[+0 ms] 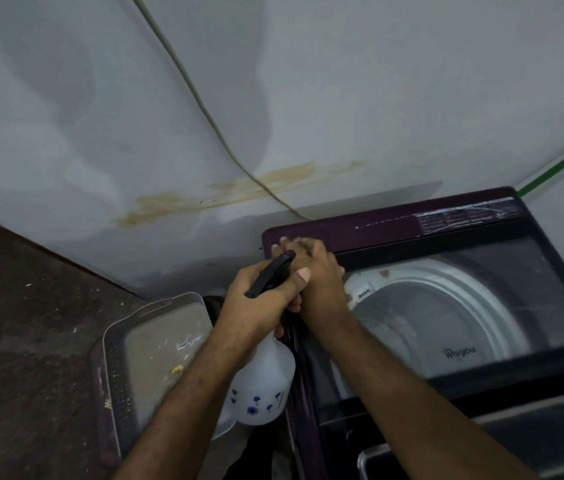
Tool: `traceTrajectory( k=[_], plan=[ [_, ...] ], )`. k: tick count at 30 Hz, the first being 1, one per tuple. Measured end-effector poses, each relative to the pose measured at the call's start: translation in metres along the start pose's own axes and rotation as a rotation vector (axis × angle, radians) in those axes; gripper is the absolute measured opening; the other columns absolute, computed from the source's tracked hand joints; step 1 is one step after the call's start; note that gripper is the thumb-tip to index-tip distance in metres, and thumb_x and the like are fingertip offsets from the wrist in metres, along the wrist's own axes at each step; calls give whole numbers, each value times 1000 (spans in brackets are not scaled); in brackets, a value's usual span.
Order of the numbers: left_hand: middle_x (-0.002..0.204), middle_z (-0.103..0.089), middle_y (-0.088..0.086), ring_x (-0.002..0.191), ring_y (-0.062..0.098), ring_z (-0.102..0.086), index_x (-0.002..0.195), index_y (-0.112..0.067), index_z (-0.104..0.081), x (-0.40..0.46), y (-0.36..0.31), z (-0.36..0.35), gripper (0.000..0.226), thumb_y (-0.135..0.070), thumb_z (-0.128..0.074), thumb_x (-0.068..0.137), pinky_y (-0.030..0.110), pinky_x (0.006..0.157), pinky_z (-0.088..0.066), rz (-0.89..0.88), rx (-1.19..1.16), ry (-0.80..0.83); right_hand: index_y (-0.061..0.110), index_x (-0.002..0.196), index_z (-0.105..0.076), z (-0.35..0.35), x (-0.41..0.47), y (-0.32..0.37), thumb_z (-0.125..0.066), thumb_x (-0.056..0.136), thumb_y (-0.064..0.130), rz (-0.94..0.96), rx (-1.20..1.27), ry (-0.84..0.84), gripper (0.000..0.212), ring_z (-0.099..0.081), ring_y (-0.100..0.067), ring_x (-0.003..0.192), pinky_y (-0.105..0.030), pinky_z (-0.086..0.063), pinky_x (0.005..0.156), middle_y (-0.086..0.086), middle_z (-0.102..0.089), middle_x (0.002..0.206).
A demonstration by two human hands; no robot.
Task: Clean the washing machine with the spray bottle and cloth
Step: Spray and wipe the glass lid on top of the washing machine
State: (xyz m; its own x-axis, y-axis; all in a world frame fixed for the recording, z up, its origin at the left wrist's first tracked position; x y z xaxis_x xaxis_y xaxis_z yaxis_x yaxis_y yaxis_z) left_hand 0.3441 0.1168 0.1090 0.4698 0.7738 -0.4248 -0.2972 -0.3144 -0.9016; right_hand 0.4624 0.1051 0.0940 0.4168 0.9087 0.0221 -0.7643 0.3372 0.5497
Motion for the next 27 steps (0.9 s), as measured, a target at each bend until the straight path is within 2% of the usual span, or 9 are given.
traceTrajectory(
  k=[2, 5, 9, 12, 16, 19, 21, 25, 27],
  plan=[
    [76, -73, 16, 68, 18, -69, 91, -5, -73, -1, -4, -7, 25, -29, -74, 99, 31, 56, -54, -9, 4, 23, 25, 137, -58, 11, -26, -12, -79, 85, 27, 78, -170, -87, 56, -54, -30, 128, -49, -49, 88, -2, -56, 143],
    [77, -70, 22, 64, 21, -64, 88, -4, -71, -3, -5, -20, 29, -30, -73, 100, 30, 49, -48, 1, 25, 61, 36, 152, -39, 18, -37, -62, -60, 98, 37, -99, -343, -32, 58, -32, -27, 142, -51, -40, 96, 4, -33, 162],
    [74, -68, 19, 62, 24, -61, 88, -1, -69, -7, -11, -39, 35, -34, -73, 100, 32, 50, -47, -3, 35, 100, 30, 141, -57, 60, -34, -104, -58, 100, 14, -213, -282, -138, 43, -40, -31, 119, -48, -54, 91, -10, -39, 144],
    [73, -69, 10, 63, 23, -63, 92, 0, -69, -7, -16, -50, 36, -35, -74, 99, 29, 49, -47, 16, 26, 89, 23, 129, -68, 97, -15, -126, -60, 100, 16, -291, -241, -269, 30, -42, -27, 109, -40, -54, 87, -7, -50, 122],
    [77, -71, 8, 77, 33, -73, 99, -3, -71, -5, -26, -66, 34, -36, -76, 97, 30, 53, -52, 23, 46, 99, 20, 140, -59, 74, 9, -111, -52, 104, 23, -266, -85, -169, 37, -39, -24, 115, -30, -43, 88, -6, -52, 130],
    [78, -70, 8, 78, 28, -71, 96, -6, -72, -1, -28, -76, 30, -36, -76, 97, 32, 58, -56, 24, 74, 121, 21, 142, -57, 58, 0, -106, -50, 105, 21, -133, -116, -64, 37, -40, -27, 114, -39, -50, 89, -6, -51, 128],
    [76, -68, 9, 74, 27, -67, 92, -5, -70, 1, -28, -76, 31, -36, -74, 98, 34, 58, -55, 33, 75, 122, 24, 136, -63, 70, -4, -123, -52, 104, 19, -102, -111, -82, 34, -41, -27, 110, -40, -51, 87, -5, -54, 123],
    [75, -67, 9, 70, 24, -67, 88, -6, -68, 3, -30, -75, 38, -41, -67, 102, 34, 55, -55, 26, 94, 123, 21, 133, -66, 89, 26, -154, -53, 103, 16, -320, -77, -230, 33, -42, -29, 112, -37, -49, 92, -8, -56, 128],
    [75, -70, 10, 68, 22, -68, 89, -10, -70, 4, -34, -78, 36, -43, -65, 103, 37, 55, -57, -18, 150, 128, 19, 132, -67, 66, 37, -124, -59, 99, 13, -195, -97, -160, 34, -42, -31, 112, -40, -50, 90, -9, -56, 126]
  ],
)
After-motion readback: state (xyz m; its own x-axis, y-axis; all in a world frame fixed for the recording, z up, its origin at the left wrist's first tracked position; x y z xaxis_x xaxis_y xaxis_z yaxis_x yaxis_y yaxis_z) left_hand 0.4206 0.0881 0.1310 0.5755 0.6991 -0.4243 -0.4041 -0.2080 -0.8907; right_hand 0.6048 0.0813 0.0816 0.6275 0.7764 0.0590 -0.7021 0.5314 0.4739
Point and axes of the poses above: each hand's wrist, its own x-axis towards the middle knuckle, its own z-axis out of the back of the hand, y = z × x, the point moved 10 cm from there along x, towards the middle knuckle
